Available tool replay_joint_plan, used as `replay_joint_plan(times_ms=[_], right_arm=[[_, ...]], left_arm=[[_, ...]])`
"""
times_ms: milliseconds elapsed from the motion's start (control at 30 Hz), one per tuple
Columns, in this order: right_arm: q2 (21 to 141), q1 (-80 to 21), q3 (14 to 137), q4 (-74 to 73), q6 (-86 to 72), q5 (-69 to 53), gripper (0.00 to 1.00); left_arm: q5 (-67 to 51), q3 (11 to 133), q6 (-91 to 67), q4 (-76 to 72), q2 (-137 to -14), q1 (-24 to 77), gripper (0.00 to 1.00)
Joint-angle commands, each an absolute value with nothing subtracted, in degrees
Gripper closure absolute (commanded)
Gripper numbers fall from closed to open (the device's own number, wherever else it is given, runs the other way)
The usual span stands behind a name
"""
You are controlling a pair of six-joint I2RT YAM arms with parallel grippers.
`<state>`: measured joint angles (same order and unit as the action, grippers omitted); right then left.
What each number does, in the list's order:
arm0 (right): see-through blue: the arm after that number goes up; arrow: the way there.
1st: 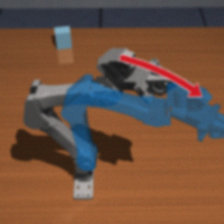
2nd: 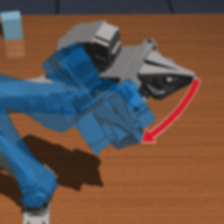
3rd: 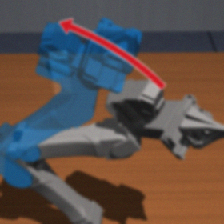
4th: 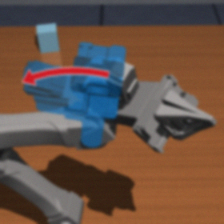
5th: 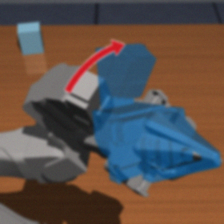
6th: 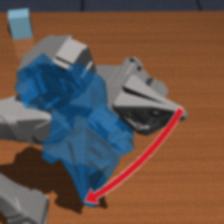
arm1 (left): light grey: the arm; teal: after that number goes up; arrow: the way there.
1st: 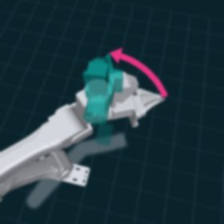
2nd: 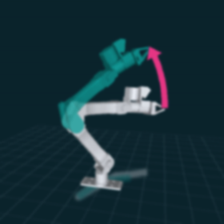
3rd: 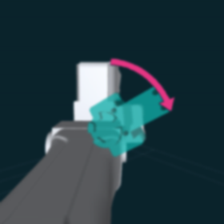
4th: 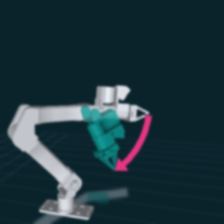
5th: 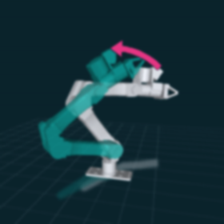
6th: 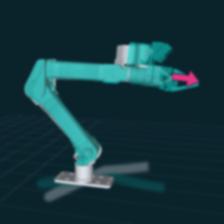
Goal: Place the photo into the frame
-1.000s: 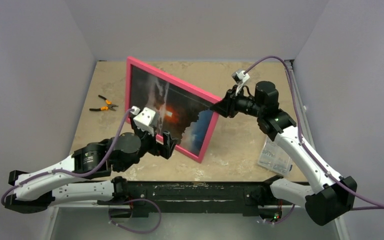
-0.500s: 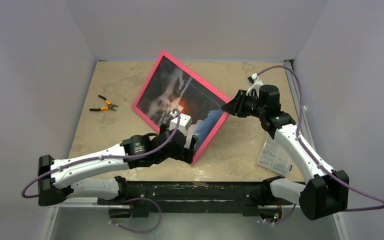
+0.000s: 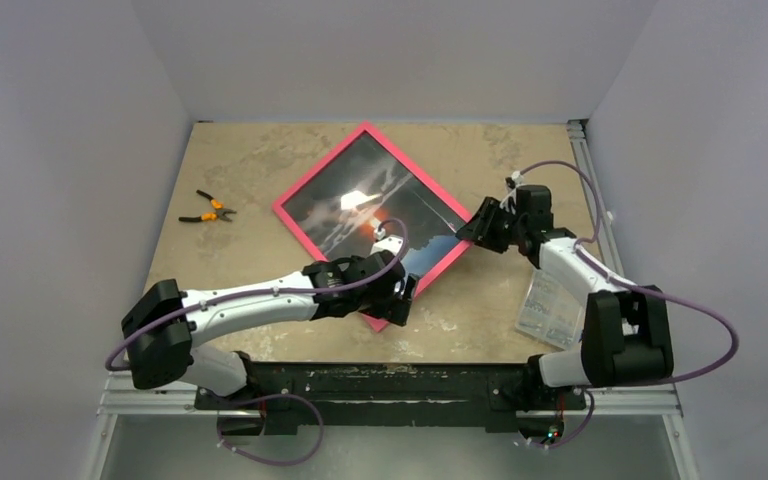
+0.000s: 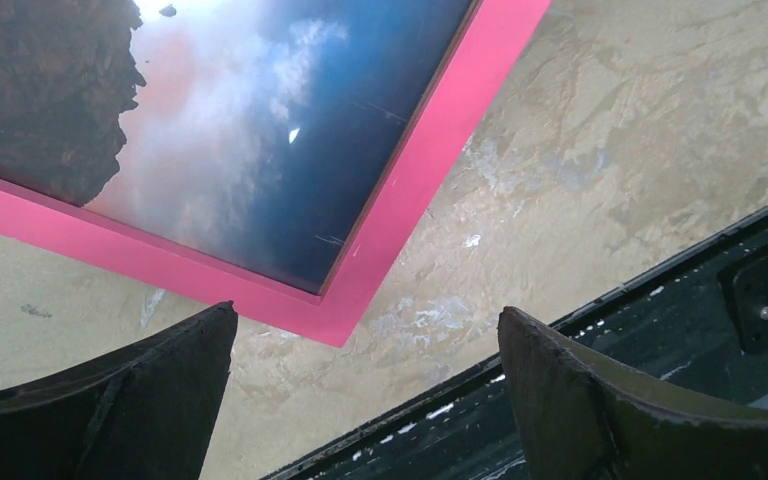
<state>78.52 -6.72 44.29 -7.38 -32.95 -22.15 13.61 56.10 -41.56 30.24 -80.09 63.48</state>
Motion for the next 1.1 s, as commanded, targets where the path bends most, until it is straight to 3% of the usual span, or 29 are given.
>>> replay_joint_plan(times_ms=[0,267,300,700,967,1067], right_arm=[[82.3,-6.2,42.9,-5.1,-21.9,-8.0,0.51],[84.6,-5.1,43.2,-7.4,-24.6,-6.7,0.05],[84.1,-5.1,43.4,-8.1,-24.9,-6.8,0.03],[78.6,-8.2,38.0,-13.9,-35.4,-17.4,0.02],[79.8,-19.3,37.9,-14.6,-40.8,-11.1,0.03],[81.6,-21.3,39.2,-15.3,-41.5,-7.8,0.09]], left_arm=[[11.7,54.8,-42.7,26.3,-81.0,61.8,0.00],[6.9,53.2,-40.9,23.0,-80.3,57.8,0.00],[6.7,53.3,-40.5,23.1,-80.3,57.4,0.00],[2.3,52.1,-35.7,22.9,-82.8,50.4,0.01],[4.9,50.1,-36.3,26.2,-76.8,48.3,0.01],[7.1,49.9,-35.9,28.8,-72.5,48.3,0.01]])
